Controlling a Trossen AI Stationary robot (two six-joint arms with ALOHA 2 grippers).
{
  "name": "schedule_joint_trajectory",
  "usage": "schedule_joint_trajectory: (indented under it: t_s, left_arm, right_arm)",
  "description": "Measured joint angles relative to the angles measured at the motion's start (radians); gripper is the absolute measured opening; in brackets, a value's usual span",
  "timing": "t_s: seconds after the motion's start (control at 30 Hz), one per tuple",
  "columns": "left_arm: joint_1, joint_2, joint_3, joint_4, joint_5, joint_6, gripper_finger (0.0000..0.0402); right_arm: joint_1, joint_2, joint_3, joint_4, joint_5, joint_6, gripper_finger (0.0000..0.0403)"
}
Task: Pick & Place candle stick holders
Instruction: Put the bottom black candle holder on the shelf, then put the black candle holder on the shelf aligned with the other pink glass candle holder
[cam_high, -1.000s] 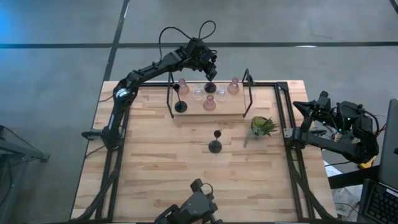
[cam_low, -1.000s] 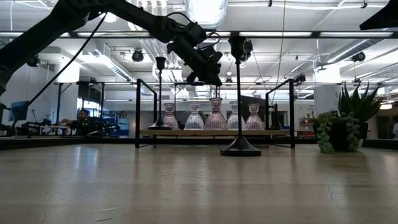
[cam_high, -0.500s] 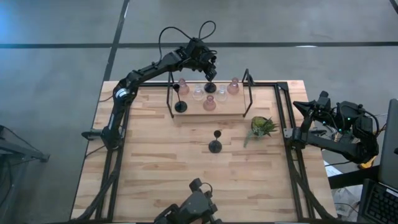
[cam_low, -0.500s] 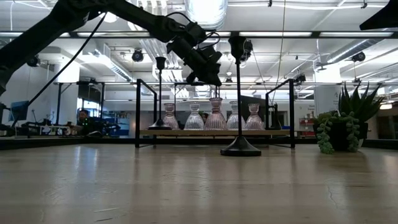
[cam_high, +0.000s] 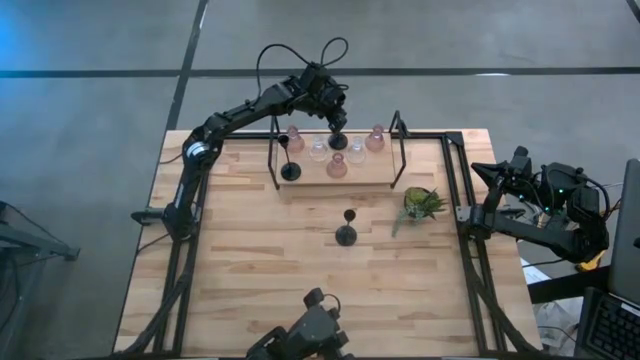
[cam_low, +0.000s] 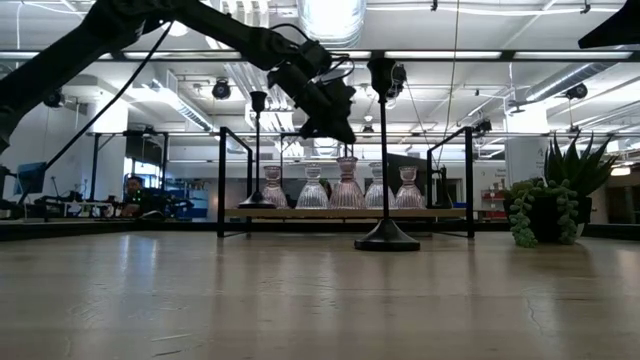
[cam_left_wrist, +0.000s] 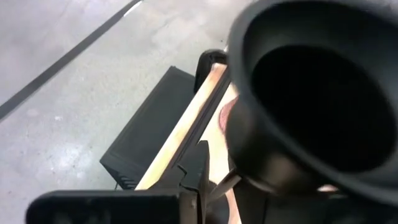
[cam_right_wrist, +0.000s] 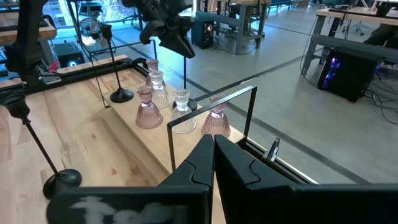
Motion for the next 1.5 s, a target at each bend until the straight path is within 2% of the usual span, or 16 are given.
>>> schedule_joint_trajectory:
  t_s: [0.2,0.43,0.57,0.87,1.13,1.4,1.5]
  left_arm:
    - [0.001,0.000,0.000,-0.009,0.000,0.017,0.0096]
    - [0.002,-0.001,0.001,-0.017,0.003,-0.006,0.0168]
    - [0.003,-0.005,0.001,-0.070,0.063,0.006,0.0188]
    - [0.005,-0.049,0.001,-0.180,0.065,0.047,0.0190]
    - [0.004,-0.148,0.001,-0.257,0.086,0.055,0.0190]
    - [0.004,-0.351,0.001,-0.319,0.127,0.061,0.0190]
    - [0.001,-0.449,0.001,-0.336,0.096,0.070,0.0179]
  right_arm:
    - [0.000,0.000,0.000,0.000,0.000,0.000,0.0008]
    - [0.000,0.000,0.000,0.000,0.000,0.000,0.0008]
    - [0.000,0.000,0.000,0.000,0.000,0.000,0.0008]
    - [0.000,0.000,0.000,0.000,0.000,0.000,0.0008]
    - [0.000,0.000,0.000,0.000,0.000,0.000,0.0008]
    - [0.000,0.000,0.000,0.000,0.000,0.000,0.0008]
    - [0.000,0.000,0.000,0.000,0.000,0.000,0.0008]
